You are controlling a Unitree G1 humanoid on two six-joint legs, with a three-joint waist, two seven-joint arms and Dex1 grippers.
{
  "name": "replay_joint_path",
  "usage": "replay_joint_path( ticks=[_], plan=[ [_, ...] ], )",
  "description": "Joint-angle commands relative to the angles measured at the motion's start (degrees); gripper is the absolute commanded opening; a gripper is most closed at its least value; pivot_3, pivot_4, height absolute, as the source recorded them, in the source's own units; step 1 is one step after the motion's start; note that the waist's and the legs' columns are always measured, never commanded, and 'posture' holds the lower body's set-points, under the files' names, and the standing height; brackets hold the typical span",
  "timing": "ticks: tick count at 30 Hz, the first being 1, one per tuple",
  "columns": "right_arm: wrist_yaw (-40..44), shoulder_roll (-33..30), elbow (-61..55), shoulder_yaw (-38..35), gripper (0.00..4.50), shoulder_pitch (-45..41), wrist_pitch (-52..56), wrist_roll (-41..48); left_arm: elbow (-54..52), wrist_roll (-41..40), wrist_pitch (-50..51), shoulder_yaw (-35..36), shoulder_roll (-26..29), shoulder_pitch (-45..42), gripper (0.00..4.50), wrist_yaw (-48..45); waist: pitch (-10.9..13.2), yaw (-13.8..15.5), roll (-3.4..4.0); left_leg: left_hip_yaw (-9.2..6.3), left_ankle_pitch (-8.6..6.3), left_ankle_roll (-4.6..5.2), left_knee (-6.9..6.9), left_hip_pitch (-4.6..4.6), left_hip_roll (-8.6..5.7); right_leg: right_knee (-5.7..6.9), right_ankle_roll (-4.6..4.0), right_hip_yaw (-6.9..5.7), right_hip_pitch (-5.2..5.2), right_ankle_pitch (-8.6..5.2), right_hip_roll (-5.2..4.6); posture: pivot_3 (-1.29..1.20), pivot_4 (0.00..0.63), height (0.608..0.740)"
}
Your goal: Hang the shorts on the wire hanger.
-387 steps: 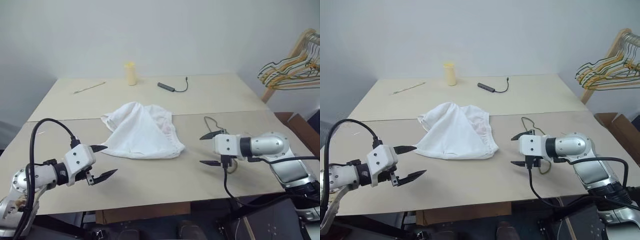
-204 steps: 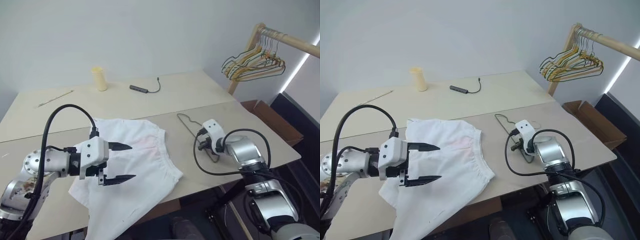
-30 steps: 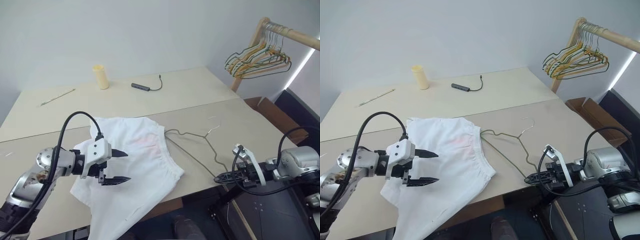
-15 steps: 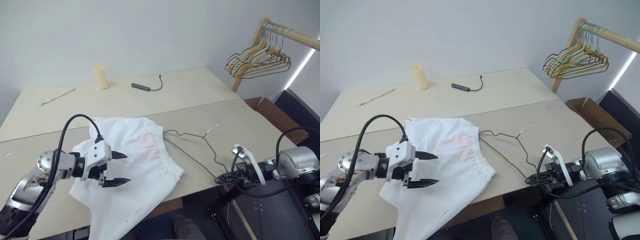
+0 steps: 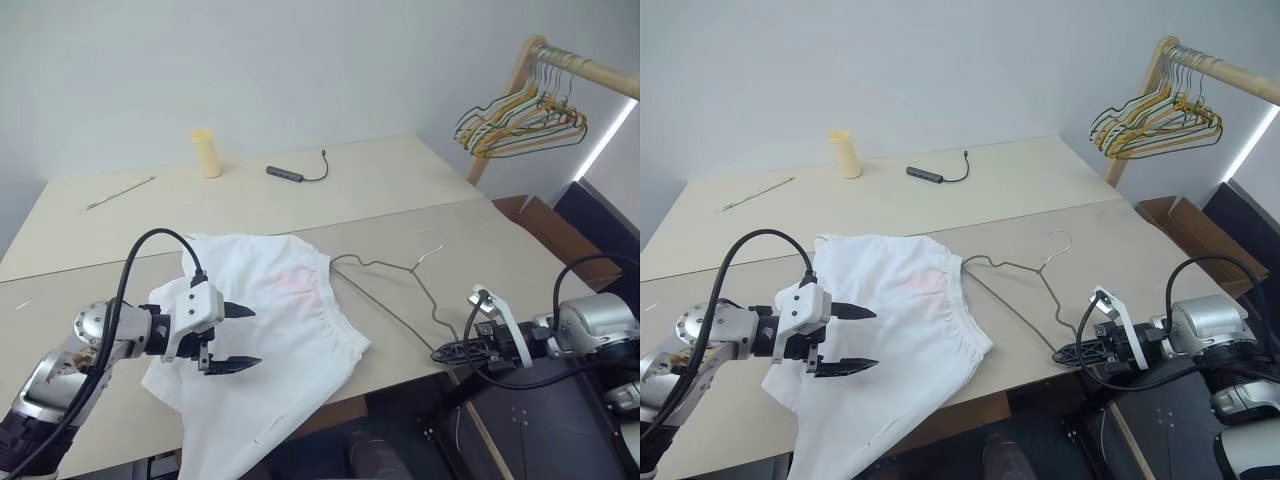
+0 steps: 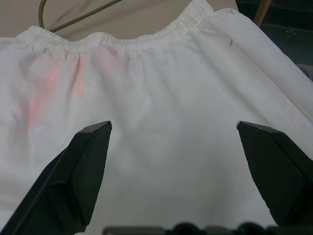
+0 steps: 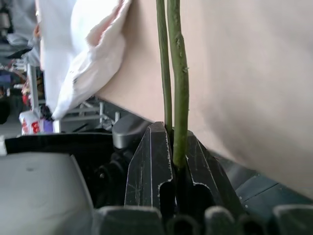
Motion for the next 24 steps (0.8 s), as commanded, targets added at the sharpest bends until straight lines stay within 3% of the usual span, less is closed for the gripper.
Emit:
replay_joint_path(
  ticks=[1, 16, 24],
  plan=[
    [2.5, -1.5, -3.0, -1.9, 0.0, 0.3, -0.5, 1.6, -1.2, 0.0, -0.3, 1.0, 0.3, -0.4, 4.47, 0.1, 0.0, -0.1, 0.0, 0.0, 0.0, 0.0, 0.0, 0.01, 0.0, 0.0, 0.0, 0.0, 0.01, 0.0, 0.0, -0.17, 0.0, 0.74],
    [1.7, -0.3, -4.6, 3.6, 0.0, -0.7, -3.5, -2.9, -0.9, 2.8, -1.7, 0.2, 0.4, 0.7, 4.47, 0.0, 0.0, 0.0, 0.0, 0.0, 0.0, 0.0, 0.01, 0.01, 0.0, 0.01, 0.0, 0.0, 0.01, 0.0, 0.01, -0.16, 0.0, 0.74],
    [5.0, 1.2, 4.1, 4.5, 0.0, -7.4, -5.4, -5.4, -0.3, 4.0, -2.0, -0.4, -0.4, 0.0, 4.47, 0.4, 0.0, 0.0, 0.0, 0.0, 0.0, 0.0, 0.04, 0.02, 0.0, 0.05, -0.04, 0.01, 0.0, 0.02, 0.01, -0.16, 0.0, 0.74]
  ],
)
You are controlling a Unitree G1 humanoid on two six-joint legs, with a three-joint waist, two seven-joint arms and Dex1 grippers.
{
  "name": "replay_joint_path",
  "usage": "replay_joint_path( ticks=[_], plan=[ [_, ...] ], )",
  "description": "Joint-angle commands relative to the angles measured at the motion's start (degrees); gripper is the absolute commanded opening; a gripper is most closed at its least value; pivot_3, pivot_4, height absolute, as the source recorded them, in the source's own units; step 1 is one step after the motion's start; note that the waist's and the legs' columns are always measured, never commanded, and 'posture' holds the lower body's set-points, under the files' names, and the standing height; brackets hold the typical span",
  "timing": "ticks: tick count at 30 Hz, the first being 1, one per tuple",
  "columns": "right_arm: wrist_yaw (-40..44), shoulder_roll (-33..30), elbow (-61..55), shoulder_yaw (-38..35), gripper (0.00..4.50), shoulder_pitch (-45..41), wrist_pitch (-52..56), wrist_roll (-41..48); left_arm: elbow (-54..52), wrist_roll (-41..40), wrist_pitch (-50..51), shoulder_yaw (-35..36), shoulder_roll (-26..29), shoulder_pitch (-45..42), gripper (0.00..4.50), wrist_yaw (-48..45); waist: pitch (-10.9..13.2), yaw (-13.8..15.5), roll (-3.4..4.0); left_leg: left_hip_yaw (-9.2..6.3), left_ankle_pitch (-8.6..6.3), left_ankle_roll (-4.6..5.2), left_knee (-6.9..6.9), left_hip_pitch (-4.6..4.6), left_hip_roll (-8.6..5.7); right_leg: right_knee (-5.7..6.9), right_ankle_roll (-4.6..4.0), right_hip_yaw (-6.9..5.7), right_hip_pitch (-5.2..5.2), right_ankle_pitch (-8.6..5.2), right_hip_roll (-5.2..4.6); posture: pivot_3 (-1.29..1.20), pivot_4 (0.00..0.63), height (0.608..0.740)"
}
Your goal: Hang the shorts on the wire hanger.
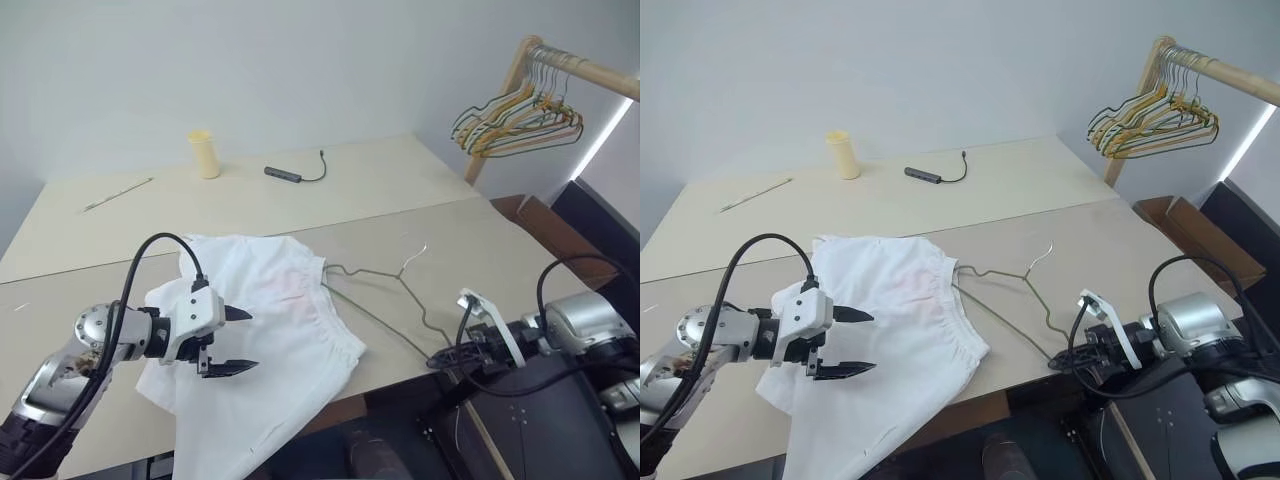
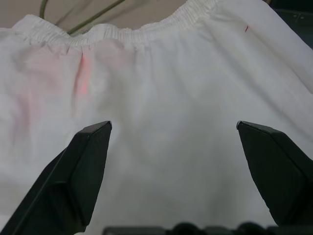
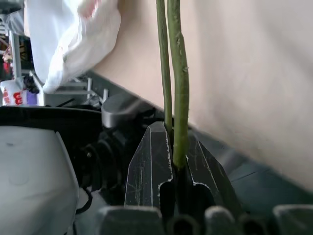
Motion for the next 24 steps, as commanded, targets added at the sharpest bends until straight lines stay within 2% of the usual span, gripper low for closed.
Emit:
replay_joint_path(
  ticks=[1, 5, 11, 17, 20, 24],
  plan=[
    [5.1, -0.8, 1.6, 0.5, 0.0, -3.2, -1.0, -0.4, -0.3, 0.4, -0.9, -0.2, -0.3, -0.9, 4.47, 0.4, 0.0, 0.1, 0.0, 0.0, 0.0, 0.0, 0.0, 0.0, 0.0, 0.0, 0.0, 0.0, 0.0, 0.0, 0.0, -0.16, 0.0, 0.74],
    [11.6, -1.0, 2.3, 5.9, 0.0, -6.1, -1.5, -0.3, 0.3, 1.2, -1.7, -1.0, -0.7, -1.4, 4.47, 0.4, 0.0, 0.0, 0.0, -0.01, 0.0, 0.0, 0.0, -0.01, 0.0, -0.01, 0.0, -0.01, 0.0, 0.0, -0.01, -0.16, 0.0, 0.74],
    [12.2, -3.0, 2.1, 16.2, 0.0, -9.9, -3.2, 3.9, 1.0, 2.1, -2.4, -1.7, -0.8, -2.0, 4.47, 0.7, 0.0, -0.1, 0.01, -0.03, 0.0, 0.0, 0.0, -0.01, 0.0, 0.0, 0.0, -0.02, -0.02, 0.0, -0.02, -0.14, 0.0, 0.74],
    [12.2, 2.7, 14.9, 20.4, 0.0, -16.4, -8.0, 0.3, 0.5, 3.1, -2.6, -2.0, -1.6, -1.3, 4.47, 1.9, 0.0, -0.2, 0.01, -0.03, 0.0, 0.0, 0.03, 0.03, 0.02, 0.06, -0.03, 0.0, 0.0, 0.02, 0.0, -0.12, 0.0, 0.74],
    [12.2, 5.5, 20.4, 21.7, 0.0, -19.4, -10.9, -1.0, 0.3, 3.3, -2.7, -1.8, -2.3, -1.0, 4.47, 3.0, 0.0, 0.0, 0.02, -0.04, 0.0, 0.0, 0.05, -0.01, -0.01, 0.08, -0.39, 0.0, -0.03, 0.24, -0.01, -0.11, 0.0, 0.74],
    [12.2, 5.1, 18.5, 25.7, 0.0, -19.7, -12.1, 2.2, 0.2, 3.5, -2.7, -1.7, -2.7, -0.8, 4.47, 3.7, 0.0, 0.4, 0.01, -0.12, 0.0, 0.0, 0.05, -0.05, -0.01, 0.08, -0.44, -0.06, -0.03, 0.27, -0.04, -0.1, 0.0, 0.74]
  ],
)
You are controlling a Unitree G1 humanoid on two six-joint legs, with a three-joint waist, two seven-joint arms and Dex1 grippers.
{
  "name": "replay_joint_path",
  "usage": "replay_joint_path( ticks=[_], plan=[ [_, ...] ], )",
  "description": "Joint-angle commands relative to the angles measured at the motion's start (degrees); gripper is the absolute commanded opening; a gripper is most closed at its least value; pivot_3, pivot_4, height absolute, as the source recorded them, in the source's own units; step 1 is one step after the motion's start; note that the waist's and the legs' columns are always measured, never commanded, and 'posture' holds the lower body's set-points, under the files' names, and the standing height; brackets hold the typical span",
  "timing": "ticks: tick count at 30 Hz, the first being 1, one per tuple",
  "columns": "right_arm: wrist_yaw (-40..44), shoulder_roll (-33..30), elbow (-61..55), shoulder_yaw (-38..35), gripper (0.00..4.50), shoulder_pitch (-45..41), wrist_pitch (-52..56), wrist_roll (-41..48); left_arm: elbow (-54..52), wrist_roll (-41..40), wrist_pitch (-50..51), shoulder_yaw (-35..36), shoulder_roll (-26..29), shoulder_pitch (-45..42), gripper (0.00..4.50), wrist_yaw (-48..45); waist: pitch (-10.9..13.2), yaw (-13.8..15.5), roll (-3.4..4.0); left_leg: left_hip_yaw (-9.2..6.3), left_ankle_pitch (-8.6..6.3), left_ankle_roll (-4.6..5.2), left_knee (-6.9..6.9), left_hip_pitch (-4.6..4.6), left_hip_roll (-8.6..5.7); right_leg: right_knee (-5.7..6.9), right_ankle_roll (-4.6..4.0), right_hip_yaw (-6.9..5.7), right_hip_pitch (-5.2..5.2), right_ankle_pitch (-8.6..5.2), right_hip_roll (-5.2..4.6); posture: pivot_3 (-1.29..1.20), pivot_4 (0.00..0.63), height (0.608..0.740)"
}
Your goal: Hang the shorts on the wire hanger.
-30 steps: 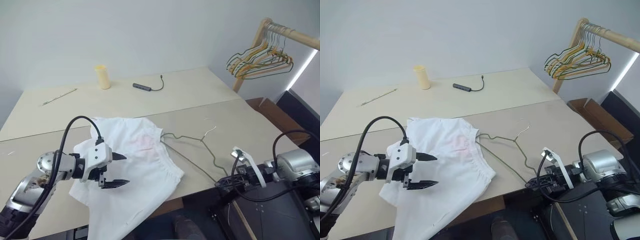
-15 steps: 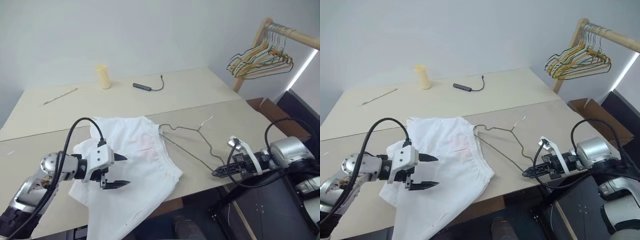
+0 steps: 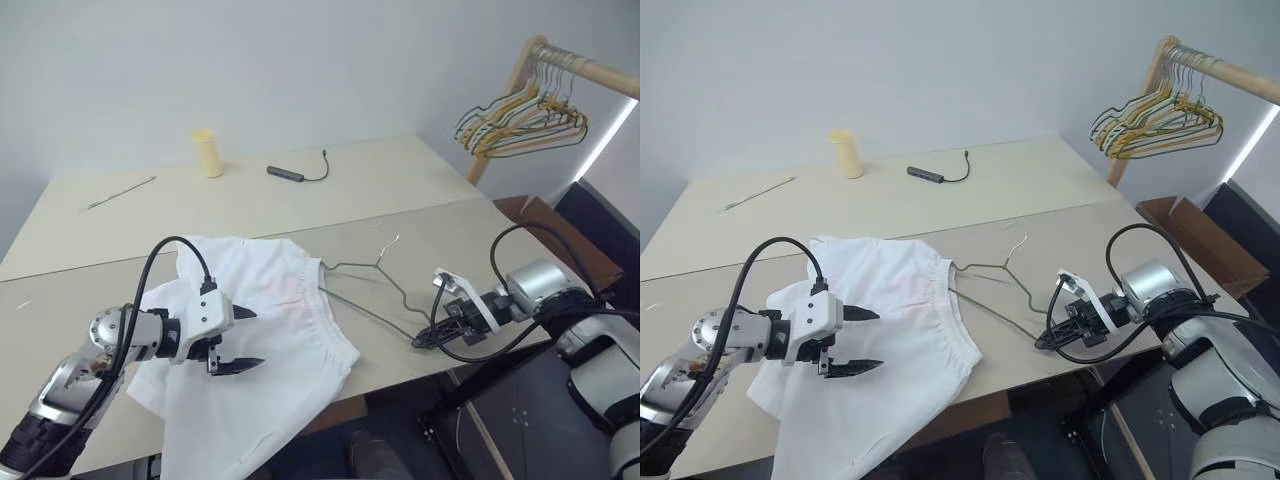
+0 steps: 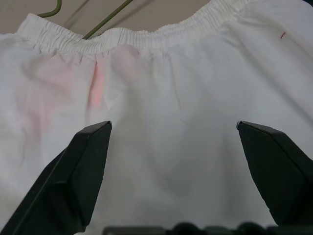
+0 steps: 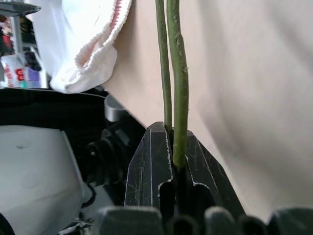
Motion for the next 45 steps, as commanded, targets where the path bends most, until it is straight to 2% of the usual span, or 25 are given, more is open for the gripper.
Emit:
replay_joint_path(
  ticks=[1, 6, 14, 18, 23, 28, 33, 36, 41, 45],
  plan=[
    [3.5, -0.9, -2.2, 2.9, 0.0, -1.0, -1.0, 3.1, -1.2, 0.5, -1.0, 0.6, -0.1, -0.1, 4.47, 1.0, 0.0, 0.3, 0.0, -0.01, 0.0, 0.0, 0.0, -0.01, 0.0, -0.01, 0.0, 0.0, 0.0, 0.0, -0.01, -0.1, 0.0, 0.74],
    [3.5, -0.2, -1.4, 4.2, 0.0, -2.5, 0.2, 7.7, -1.5, 1.4, -1.5, 0.2, 0.1, 0.4, 4.47, 1.2, 0.0, 0.6, 0.01, -0.01, 0.0, 0.0, 0.0, 0.02, 0.0, 0.03, -0.02, 0.0, -0.01, 0.01, -0.02, -0.08, 0.0, 0.74],
    [3.5, 7.3, 12.1, 2.4, 0.0, -7.7, -2.2, 4.2, -1.6, 1.8, -0.7, 0.4, -1.1, 0.0, 4.47, 2.6, 0.0, 1.0, 0.02, -0.04, 0.01, -0.01, 0.02, 0.04, 0.02, 0.09, -0.09, -0.02, -0.01, 0.06, 0.03, -0.07, 0.0, 0.74],
    [2.9, 11.9, 22.5, -5.2, 0.0, -9.4, -5.4, -1.8, -2.5, 1.4, -0.3, 0.9, -0.4, 1.5, 4.47, 2.2, 0.0, 1.4, 0.03, -0.04, 0.0, -0.01, 0.02, -0.02, -0.02, 0.07, -0.08, -0.03, -0.04, 0.06, -0.02, -0.07, 0.0, 0.74],
    [-1.3, 12.8, 26.0, -15.5, 0.0, -9.2, -9.7, -5.8, -2.2, 2.0, -0.6, 1.0, -0.8, 1.6, 4.47, 3.0, 0.0, 2.0, 0.03, -0.09, 0.0, -0.01, 0.02, -0.02, -0.03, 0.08, -0.09, -0.09, -0.03, 0.07, -0.05, -0.08, 0.0, 0.74],
    [-8.5, 11.9, 12.4, -23.4, 0.0, -2.2, -21.5, -9.8, 0.4, 2.3, -2.1, 1.1, -2.1, -1.9, 4.47, 4.1, 0.0, 1.8, 0.03, -0.11, 0.01, -0.01, 0.02, -0.01, -0.01, 0.1, -0.09, -0.1, -0.02, 0.07, -0.02, -0.12, 0.0, 0.74],
    [-17.6, 12.0, -8.6, -30.3, 0.0, 7.3, -25.6, -10.8, 5.7, -1.4, -2.8, 4.9, -5.2, -12.6, 4.47, 5.0, 0.0, 1.5, 0.04, -0.13, 0.01, -0.02, 0.04, -0.04, -0.02, 0.1, -0.08, -0.12, 0.0, 0.08, -0.04, -0.15, 0.0, 0.74],
    [-21.2, 12.5, -16.6, -32.7, 0.0, 9.0, -22.9, -10.3, 10.9, -0.6, -4.4, 5.8, -5.4, -21.4, 4.47, 5.5, 0.0, 1.1, 0.03, -0.15, 0.01, -0.02, 0.08, -0.07, -0.03, 0.11, -0.05, -0.12, -0.02, 0.09, -0.05, -0.16, 0.0, 0.74],
    [-25.7, 11.3, -27.5, -30.5, 0.0, 11.8, -27.6, -16.3, 24.3, -1.0, -9.0, 6.4, -5.1, -37.6, 4.47, 1.5, 0.0, 0.0, 0.03, -0.15, 0.01, -0.02, 0.13, -0.07, -0.05, 0.04, 0.0, -0.13, 0.02, 0.12, -0.03, -0.18, 0.0, 0.74],
    [-28.1, 11.2, -31.1, -27.2, 0.0, 12.8, -32.3, -22.7, 37.1, 3.1, -18.1, 1.7, -1.5, -45.2, 4.47, -10.2, 0.0, -1.2, 0.03, -0.13, 0.01, -0.02, 0.13, -0.09, -0.07, 0.04, 0.01, -0.13, -0.01, 0.11, -0.03, -0.19, 0.0, 0.74]
  ],
)
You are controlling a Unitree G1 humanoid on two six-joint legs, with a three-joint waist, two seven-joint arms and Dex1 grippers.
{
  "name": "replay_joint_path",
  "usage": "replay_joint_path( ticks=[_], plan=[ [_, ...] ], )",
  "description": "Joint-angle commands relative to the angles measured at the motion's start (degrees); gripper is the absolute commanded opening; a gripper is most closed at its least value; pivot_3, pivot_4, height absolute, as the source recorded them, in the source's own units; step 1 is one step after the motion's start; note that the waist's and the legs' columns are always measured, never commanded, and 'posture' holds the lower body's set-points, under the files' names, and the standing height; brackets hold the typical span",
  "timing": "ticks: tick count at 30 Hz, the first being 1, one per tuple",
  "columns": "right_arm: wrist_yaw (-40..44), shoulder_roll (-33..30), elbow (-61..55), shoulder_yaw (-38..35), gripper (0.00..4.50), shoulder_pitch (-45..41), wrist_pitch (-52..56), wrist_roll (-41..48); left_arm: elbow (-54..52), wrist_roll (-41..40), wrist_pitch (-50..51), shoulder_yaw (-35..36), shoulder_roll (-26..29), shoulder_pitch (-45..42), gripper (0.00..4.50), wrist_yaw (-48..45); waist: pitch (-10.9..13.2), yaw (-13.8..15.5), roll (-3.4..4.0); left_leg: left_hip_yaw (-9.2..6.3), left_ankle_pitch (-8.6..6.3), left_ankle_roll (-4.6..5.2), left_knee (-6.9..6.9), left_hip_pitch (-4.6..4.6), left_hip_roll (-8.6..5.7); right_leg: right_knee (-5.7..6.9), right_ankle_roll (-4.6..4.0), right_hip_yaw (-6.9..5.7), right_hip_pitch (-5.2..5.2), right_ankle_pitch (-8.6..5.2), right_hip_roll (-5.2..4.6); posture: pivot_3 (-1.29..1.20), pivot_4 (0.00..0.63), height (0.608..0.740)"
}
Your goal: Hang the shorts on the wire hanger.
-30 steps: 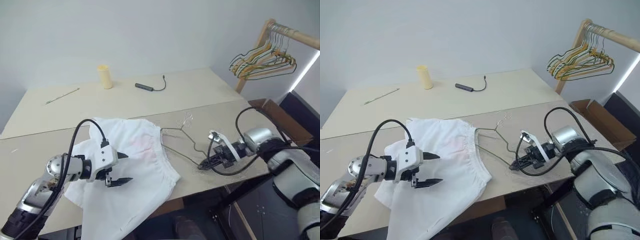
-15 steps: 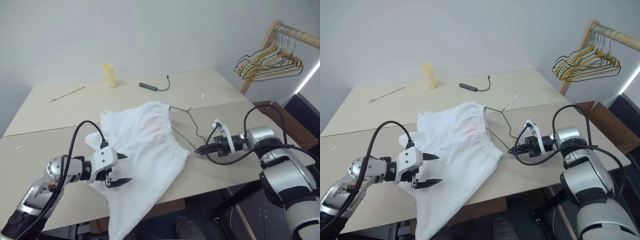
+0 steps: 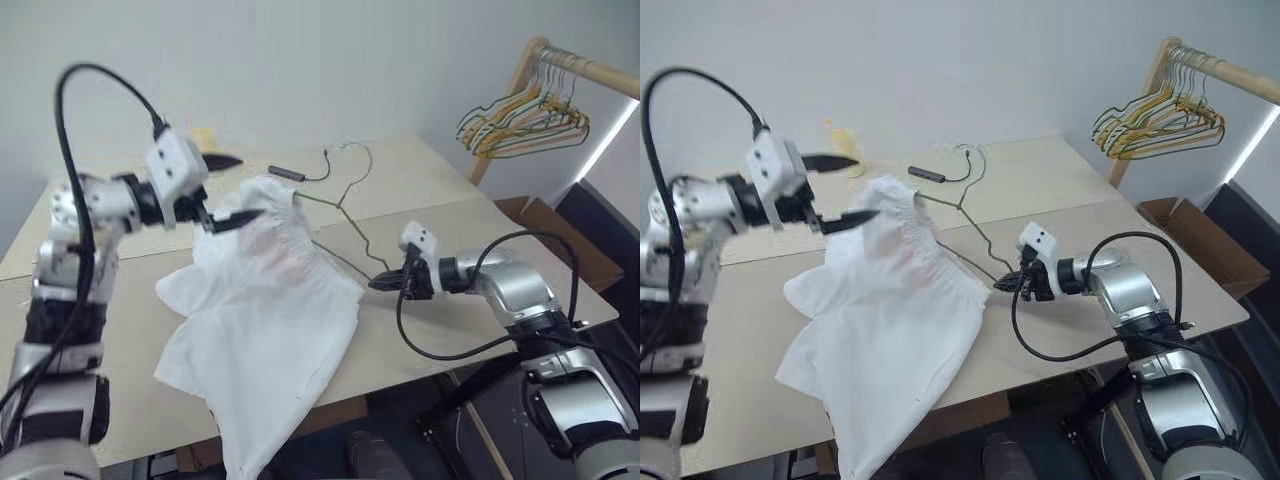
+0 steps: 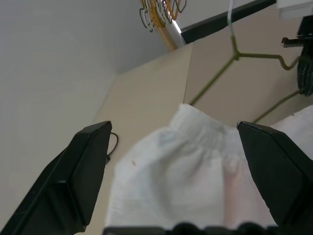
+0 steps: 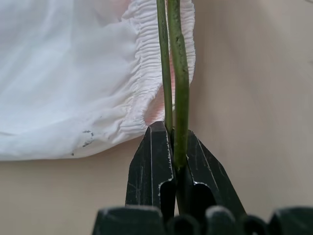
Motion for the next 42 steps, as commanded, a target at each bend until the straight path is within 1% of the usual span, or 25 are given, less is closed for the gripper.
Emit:
replay_joint_path(
  ticks=[1, 3, 6, 8, 11, 14, 17, 22, 25, 26, 29, 36, 37, 39, 42],
  plan=[
    [-1.8, -0.5, -4.0, 2.0, 0.0, 0.3, -5.6, -5.2, 10.1, 3.3, -8.3, -3.6, 3.0, -5.1, 4.47, -10.8, 0.0, -0.7, 0.0, 0.0, 0.0, 0.0, 0.0, 0.0, 0.0, 0.0, 0.0, 0.0, 0.0, 0.0, 0.0, -0.19, 0.0, 0.74],
    [-2.7, -0.5, -4.8, 3.5, 0.0, 0.4, -6.9, -7.8, 15.5, 4.1, -10.1, -5.3, 3.6, -8.3, 4.47, -16.4, 0.0, -1.2, 0.0, 0.0, 0.0, 0.0, 0.0, 0.0, 0.0, 0.02, 0.0, -0.01, 0.0, 0.0, 0.01, -0.2, 0.0, 0.74],
    [-3.1, 0.3, -6.1, 4.1, 0.0, 0.2, -6.6, -9.1, 21.7, 4.8, -11.4, -7.4, 3.9, -12.2, 4.47, -24.3, 0.0, -1.6, -0.01, 0.02, 0.0, 0.0, 0.01, -0.01, 0.0, 0.02, 0.01, 0.0, -0.01, -0.01, 0.02, -0.2, 0.0, 0.74],
    [-2.8, 0.3, -7.1, 4.8, 0.0, 0.1, -7.2, -10.2, 23.4, 3.6, -12.3, -10.9, 4.9, -13.4, 4.47, -26.6, 0.0, -1.9, -0.01, 0.0, 0.0, 0.0, 0.01, -0.02, 0.01, 0.01, 0.02, -0.01, -0.02, -0.02, 0.03, -0.21, 0.0, 0.74],
    [-2.9, 0.9, -7.7, 5.2, 0.0, -0.3, -7.2, -11.3, 25.3, 2.7, -13.9, -14.4, 4.6, -14.4, 4.47, -26.8, 0.0, -2.4, -0.01, -0.03, -0.01, 0.01, 0.01, -0.06, 0.02, 0.01, 0.05, 0.0, -0.04, -0.03, 0.02, -0.21, 0.0, 0.74],
    [-2.9, 2.0, -8.3, 5.3, 0.0, -1.1, -6.4, -12.0, 28.3, 4.3, -15.7, -15.2, 2.0, -15.6, 4.47, -26.8, 0.0, -2.5, -0.02, -0.03, 0.0, 0.01, 0.03, -0.06, 0.01, 0.03, 0.05, 0.01, -0.04, -0.03, 0.0, -0.21, 0.0, 0.74],
    [-2.8, 2.9, -8.5, 5.2, 0.0, -1.7, -5.4, -12.4, 30.4, 4.9, -17.3, -17.4, 1.0, -16.3, 4.47, -26.8, 0.0, -2.6, -0.02, -0.04, 0.0, 0.01, 0.06, -0.05, 0.02, 0.08, 0.05, 0.0, -0.04, -0.03, 0.02, -0.21, 0.0, 0.74],
    [-2.5, 3.1, -10.2, 5.3, 0.0, -1.7, -5.0, -13.1, 33.9, 6.9, -18.0, -18.0, -1.2, -17.7, 4.47, -26.8, 0.0, -2.7, -0.02, -0.04, -0.01, 0.02, 0.06, -0.09, 0.02, 0.04, 0.05, 0.01, -0.06, -0.03, 0.01, -0.21, 0.0, 0.74],
    [-2.4, 3.2, -11.0, 5.2, 0.0, -1.7, -4.4, -13.1, 35.4, 7.7, -18.3, -18.3, -1.8, -18.5, 3.86, -26.8, 0.0, -2.7, -0.02, -0.05, -0.01, 0.02, 0.06, -0.12, 0.01, 0.05, 0.05, 0.0, -0.09, -0.03, 0.02, -0.22, 0.0, 0.74],
    [-2.5, 3.1, -11.1, 5.4, 0.0, -1.7, -4.4, -13.4, 35.7, 7.6, -18.5, -18.8, -1.9, -18.7, 3.57, -26.8, 0.0, -2.8, -0.02, -0.05, -0.01, 0.02, 0.06, -0.12, 0.02, 0.06, 0.05, 0.0, -0.1, -0.03, 0.01, -0.22, 0.0, 0.74],
    [-2.4, 3.1, -11.5, 5.3, 0.0, -1.5, -4.2, -13.4, 36.5, 7.7, -18.5, -19.8, -1.9, -19.1, 2.56, -26.8, 0.0, -2.8, -0.02, -0.05, -0.01, 0.02, 0.06, -0.12, 0.02, 0.06, 0.05, 0.0, -0.1, -0.03, 0.01, -0.23, 0.0, 0.74],
    [-2.3, 3.0, -12.8, 5.2, 0.0, -1.2, -4.0, -13.9, 38.7, 8.9, -19.1, -19.1, -3.0, -19.3, 0.23, -26.8, 0.0, -2.8, -0.02, -0.05, -0.01, 0.02, 0.06, -0.13, 0.02, 0.06, 0.05, 0.0, -0.11, -0.03, 0.02, -0.23, 0.0, 0.74],
    [-2.4, 3.0, -12.9, 5.2, 0.0, -1.1, -4.3, -14.0, 38.8, 9.3, -19.3, -19.1, -3.1, -19.3, 0.01, -26.8, 0.0, -2.8, -0.02, -0.05, -0.01, 0.02, 0.06, -0.14, 0.02, 0.06, 0.06, 0.0, -0.11, -0.03, 0.01, -0.23, 0.0, 0.74],
    [-2.5, 3.1, -13.2, 4.9, 0.0, -1.0, -4.6, -13.8, 38.9, 9.8, -19.7, -19.0, -3.1, -19.2, 0.0, -26.8, 0.0, -2.8, -0.02, -0.05, -0.01, 0.02, 0.06, -0.14, 0.02, 0.06, 0.05, 0.0, -0.11, -0.03, 0.01, -0.23, 0.0, 0.74],
    [-4.9, 4.2, -13.2, 3.8, 0.0, 0.0, -8.7, -13.9, 38.6, 11.4, -21.3, -17.8, -3.0, -19.0, 0.0, -25.6, 0.0, -2.8, -0.02, -0.05, -0.01, 0.02, 0.06, -0.14, 0.02, 0.07, 0.05, 0.0, -0.12, -0.03, 0.01, -0.23, 0.0, 0.74]
  ],
)
